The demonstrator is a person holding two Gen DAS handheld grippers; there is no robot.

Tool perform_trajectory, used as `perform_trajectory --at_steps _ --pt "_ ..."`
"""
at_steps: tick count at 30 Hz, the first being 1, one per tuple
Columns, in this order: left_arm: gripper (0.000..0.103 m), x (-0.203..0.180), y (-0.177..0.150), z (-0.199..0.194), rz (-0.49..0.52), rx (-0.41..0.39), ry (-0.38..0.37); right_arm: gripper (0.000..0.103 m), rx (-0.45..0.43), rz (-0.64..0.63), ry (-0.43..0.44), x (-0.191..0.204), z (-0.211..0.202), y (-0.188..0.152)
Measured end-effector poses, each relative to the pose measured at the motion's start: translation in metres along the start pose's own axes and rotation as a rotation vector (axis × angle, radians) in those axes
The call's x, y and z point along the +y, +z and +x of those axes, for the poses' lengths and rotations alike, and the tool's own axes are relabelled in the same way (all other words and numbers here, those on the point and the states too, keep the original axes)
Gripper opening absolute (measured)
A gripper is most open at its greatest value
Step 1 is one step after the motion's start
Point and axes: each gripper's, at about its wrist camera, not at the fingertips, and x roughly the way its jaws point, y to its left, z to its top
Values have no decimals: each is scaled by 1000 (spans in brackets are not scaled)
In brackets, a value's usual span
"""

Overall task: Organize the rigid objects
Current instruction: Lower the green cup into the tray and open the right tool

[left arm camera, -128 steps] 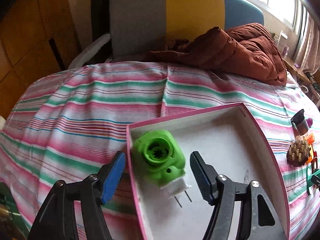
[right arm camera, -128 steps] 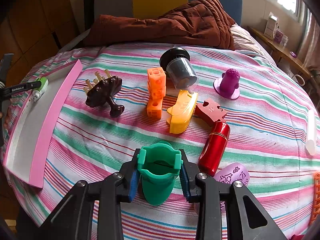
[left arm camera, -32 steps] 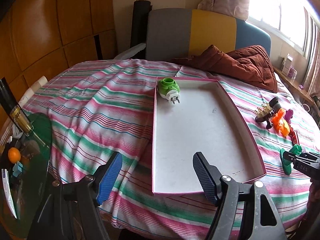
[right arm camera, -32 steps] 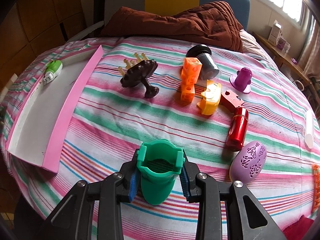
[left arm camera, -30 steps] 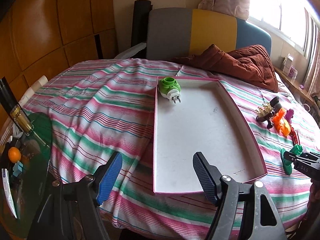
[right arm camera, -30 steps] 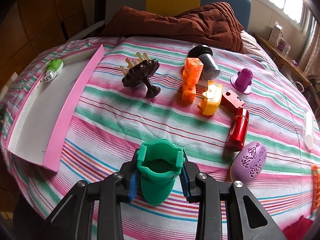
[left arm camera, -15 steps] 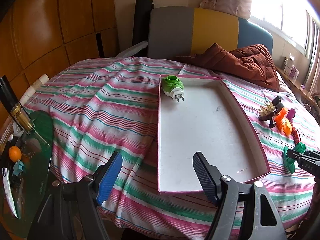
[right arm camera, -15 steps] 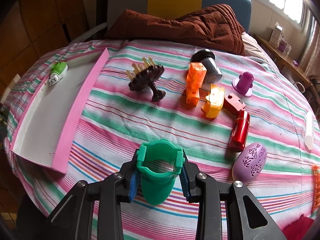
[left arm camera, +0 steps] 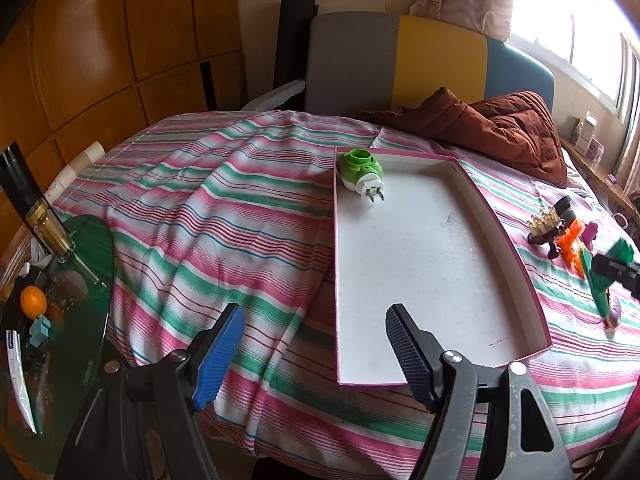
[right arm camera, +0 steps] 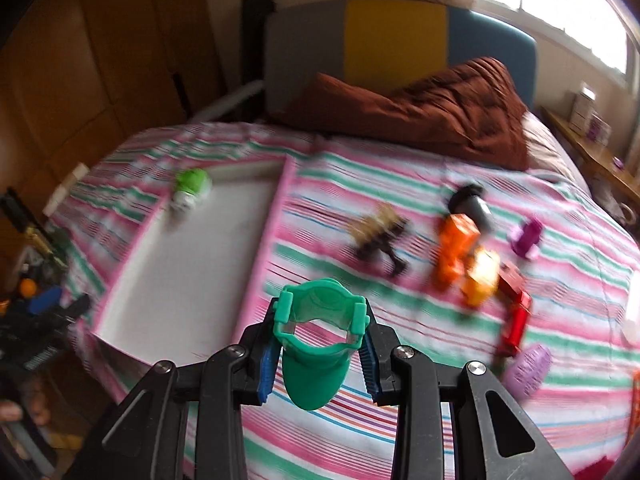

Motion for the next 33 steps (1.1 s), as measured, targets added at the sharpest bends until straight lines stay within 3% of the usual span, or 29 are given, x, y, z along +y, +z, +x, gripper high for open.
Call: perform_trajectory --at_steps 8,15,22,24,26,33 --pt "74 22 1 3 -45 9 24 35 48 -70 189 74 30 30" --pt "74 47 5 4 -95 5 58 35 137 -97 230 137 93 49" --pt "74 56 5 8 -115 9 66 36 196 -59 259 158 146 64" --pt "74 55 6 10 -114 15 60 38 190 -55 262 161 150 67" --pt "74 55 6 9 -112 10 62 48 180 -49 280 159 147 70" --pt "74 51 11 1 -100 -18 59 58 84 -103 249 140 99 59"
